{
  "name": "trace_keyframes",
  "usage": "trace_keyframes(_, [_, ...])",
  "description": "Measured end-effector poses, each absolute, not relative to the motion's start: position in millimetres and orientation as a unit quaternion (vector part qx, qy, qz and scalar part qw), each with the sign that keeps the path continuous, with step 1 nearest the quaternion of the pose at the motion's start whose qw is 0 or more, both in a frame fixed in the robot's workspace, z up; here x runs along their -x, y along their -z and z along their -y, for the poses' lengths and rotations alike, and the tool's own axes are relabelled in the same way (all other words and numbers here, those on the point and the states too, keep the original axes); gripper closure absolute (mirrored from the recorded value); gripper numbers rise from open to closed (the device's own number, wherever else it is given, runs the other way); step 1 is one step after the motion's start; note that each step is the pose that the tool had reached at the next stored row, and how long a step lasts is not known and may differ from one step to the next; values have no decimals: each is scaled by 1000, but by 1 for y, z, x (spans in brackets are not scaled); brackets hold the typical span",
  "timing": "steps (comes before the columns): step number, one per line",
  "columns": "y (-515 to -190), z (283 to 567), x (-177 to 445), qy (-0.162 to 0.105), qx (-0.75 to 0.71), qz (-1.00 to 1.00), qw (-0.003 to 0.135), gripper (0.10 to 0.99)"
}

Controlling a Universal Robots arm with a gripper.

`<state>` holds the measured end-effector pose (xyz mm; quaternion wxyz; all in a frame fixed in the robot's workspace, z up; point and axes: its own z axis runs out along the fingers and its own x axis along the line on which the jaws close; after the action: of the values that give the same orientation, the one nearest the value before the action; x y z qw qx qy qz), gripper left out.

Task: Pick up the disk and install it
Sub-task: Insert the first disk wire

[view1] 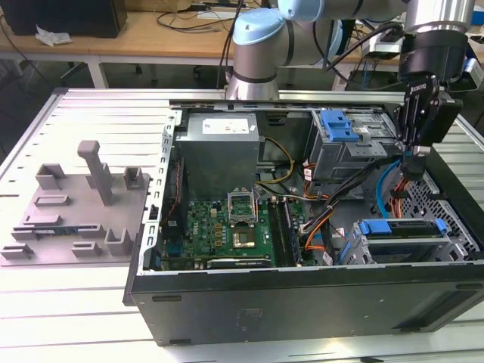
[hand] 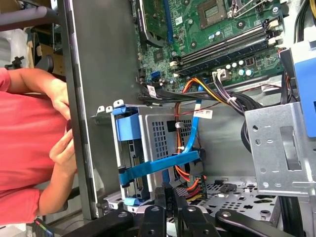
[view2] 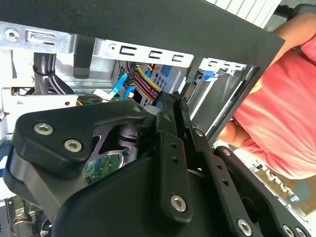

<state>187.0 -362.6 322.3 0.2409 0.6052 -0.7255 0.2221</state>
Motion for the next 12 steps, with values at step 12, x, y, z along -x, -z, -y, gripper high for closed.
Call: trace_keyframes(12, [-321,361,-187,-225,-604,725,243,922])
